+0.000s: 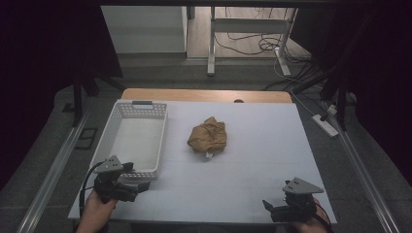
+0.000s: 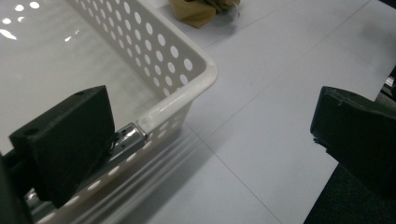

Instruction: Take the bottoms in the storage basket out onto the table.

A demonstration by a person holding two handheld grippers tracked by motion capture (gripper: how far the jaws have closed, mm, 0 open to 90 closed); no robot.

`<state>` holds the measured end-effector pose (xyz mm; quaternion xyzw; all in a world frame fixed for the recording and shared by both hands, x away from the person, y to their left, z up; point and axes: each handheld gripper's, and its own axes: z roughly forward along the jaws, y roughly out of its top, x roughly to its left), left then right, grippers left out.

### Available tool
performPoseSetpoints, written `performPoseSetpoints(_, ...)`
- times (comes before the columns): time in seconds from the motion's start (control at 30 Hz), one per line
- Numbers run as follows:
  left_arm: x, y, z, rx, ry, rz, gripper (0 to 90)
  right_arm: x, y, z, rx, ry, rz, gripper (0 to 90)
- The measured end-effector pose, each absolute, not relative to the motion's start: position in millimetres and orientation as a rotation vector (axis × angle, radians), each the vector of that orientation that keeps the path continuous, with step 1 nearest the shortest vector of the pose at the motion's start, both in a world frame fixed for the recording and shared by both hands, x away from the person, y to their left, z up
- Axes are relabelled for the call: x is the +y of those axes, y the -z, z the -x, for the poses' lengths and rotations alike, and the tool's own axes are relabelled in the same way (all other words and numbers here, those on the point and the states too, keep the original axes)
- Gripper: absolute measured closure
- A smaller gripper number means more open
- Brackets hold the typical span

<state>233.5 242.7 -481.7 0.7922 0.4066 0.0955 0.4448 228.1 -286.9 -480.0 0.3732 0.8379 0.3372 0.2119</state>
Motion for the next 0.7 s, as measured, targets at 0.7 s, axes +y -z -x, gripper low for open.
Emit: performPoseSetpoints(0.7, 254.3, 487.9, -214.7, 1.064, -0.241, -1.96, 0.0, -286.9, 480.1, -228.4, 2.328, -0.933, -1.041, 0.0)
